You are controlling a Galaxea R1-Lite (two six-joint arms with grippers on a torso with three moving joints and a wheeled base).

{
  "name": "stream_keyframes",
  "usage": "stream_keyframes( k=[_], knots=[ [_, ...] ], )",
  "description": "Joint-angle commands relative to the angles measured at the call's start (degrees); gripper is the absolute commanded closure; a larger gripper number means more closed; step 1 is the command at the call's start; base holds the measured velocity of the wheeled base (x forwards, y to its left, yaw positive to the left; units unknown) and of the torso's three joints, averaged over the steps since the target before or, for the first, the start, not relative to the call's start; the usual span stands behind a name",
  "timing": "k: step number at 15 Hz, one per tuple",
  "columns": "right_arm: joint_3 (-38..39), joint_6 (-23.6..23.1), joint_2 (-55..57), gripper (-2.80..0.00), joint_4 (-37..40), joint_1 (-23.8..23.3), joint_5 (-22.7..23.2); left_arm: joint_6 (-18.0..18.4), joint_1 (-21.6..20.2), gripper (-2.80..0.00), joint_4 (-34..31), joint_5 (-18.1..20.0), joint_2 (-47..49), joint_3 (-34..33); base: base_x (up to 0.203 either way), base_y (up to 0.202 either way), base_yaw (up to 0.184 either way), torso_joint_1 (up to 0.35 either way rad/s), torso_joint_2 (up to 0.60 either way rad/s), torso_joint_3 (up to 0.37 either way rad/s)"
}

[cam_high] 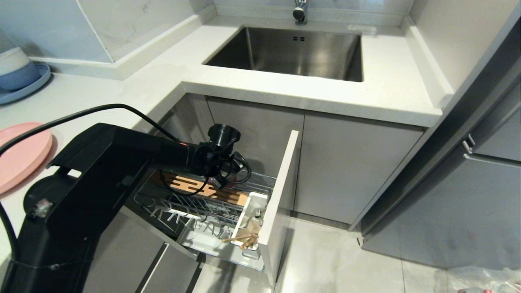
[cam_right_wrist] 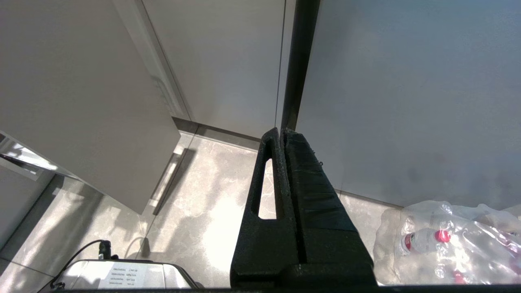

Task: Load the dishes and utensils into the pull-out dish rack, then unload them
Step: Take the bowl out of the cupboard

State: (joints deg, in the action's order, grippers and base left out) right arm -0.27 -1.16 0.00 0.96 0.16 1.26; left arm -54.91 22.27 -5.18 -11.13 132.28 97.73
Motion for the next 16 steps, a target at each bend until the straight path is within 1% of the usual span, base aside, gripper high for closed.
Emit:
stream_keyframes(
  k=[1,5,11,14,16],
  knots=[
    [0.00,0.00,0.00,0.00,0.00,0.02,0.05,-0.38,0.18,0.00,-0.09,-0.12,-0.97,-0.11,0.000,0.000,0.000,0.000,0.00,0.000],
    [0.00,-0.02,0.00,0.00,0.00,0.02,0.05,-0.31,0.61,0.00,-0.09,-0.30,-5.51,-1.48,0.000,0.000,0.000,0.000,0.00,0.000],
    [0.00,-0.07,0.00,0.00,0.00,0.02,0.05,-0.16,1.67,0.00,-0.18,-1.22,-14.72,-3.96,0.000,0.000,0.000,0.000,0.00,0.000],
    [0.00,-0.03,0.00,0.00,0.00,0.02,0.05,-0.12,2.90,0.00,-0.94,-1.48,-21.80,-5.52,0.000,0.000,0.000,0.000,0.00,0.000],
    [0.00,-0.02,0.00,0.00,0.00,0.02,0.05,-0.05,4.86,0.00,-2.85,-2.55,-27.43,-6.18,0.000,0.000,0.000,0.000,0.00,0.000]
  ],
)
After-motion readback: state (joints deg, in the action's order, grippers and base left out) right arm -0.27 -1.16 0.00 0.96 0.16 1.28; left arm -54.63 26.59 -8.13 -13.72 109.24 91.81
